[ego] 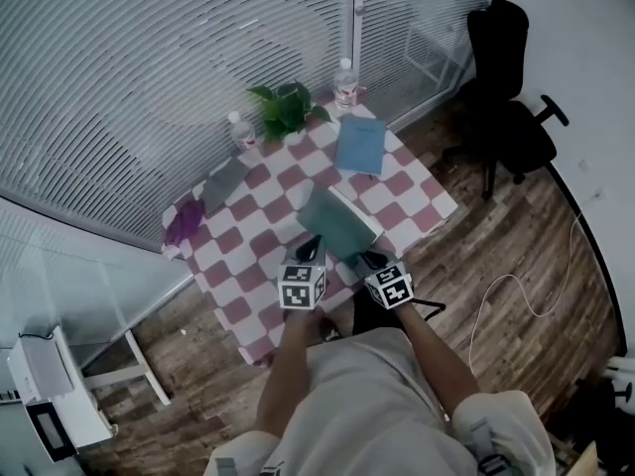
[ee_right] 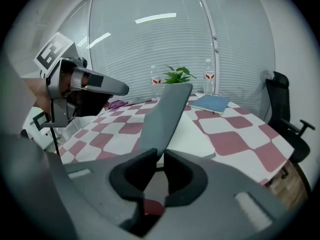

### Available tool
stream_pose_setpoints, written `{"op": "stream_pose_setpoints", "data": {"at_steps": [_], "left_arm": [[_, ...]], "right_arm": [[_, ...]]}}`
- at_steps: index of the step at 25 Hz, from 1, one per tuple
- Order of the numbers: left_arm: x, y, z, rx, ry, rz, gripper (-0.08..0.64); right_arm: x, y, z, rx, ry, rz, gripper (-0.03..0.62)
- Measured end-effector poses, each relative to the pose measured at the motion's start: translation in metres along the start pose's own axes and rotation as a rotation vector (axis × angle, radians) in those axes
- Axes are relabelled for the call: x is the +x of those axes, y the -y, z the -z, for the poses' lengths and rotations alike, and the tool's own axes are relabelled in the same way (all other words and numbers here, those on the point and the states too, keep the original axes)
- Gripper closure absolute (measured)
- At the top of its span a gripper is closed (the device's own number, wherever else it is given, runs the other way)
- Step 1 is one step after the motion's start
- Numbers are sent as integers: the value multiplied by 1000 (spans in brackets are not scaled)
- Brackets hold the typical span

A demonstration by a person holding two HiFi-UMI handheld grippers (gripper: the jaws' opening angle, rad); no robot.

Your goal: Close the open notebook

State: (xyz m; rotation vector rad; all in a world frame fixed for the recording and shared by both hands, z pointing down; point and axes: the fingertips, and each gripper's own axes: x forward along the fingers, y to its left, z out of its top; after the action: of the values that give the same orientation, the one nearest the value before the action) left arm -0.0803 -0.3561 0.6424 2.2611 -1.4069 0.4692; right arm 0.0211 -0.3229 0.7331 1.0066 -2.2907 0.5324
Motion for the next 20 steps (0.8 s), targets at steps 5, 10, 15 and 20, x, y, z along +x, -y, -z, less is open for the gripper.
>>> {"op": "stream_pose_setpoints", "data": {"at_steps": [5, 10, 15, 20], "left_arm": [[8, 1, 3, 3, -16, 3, 552], [12, -1, 4, 0, -24, -2, 552], [18, 0, 7, -1, -35, -1, 552], [22, 4, 5, 1, -35, 8, 552]], "right_arm": [[4, 4, 6, 17, -16, -5, 540], [6, 9, 9, 32, -23, 3, 518], [7, 12, 13, 60, -12, 8, 505], [3, 11, 10, 76, -6, 6, 492]]}}
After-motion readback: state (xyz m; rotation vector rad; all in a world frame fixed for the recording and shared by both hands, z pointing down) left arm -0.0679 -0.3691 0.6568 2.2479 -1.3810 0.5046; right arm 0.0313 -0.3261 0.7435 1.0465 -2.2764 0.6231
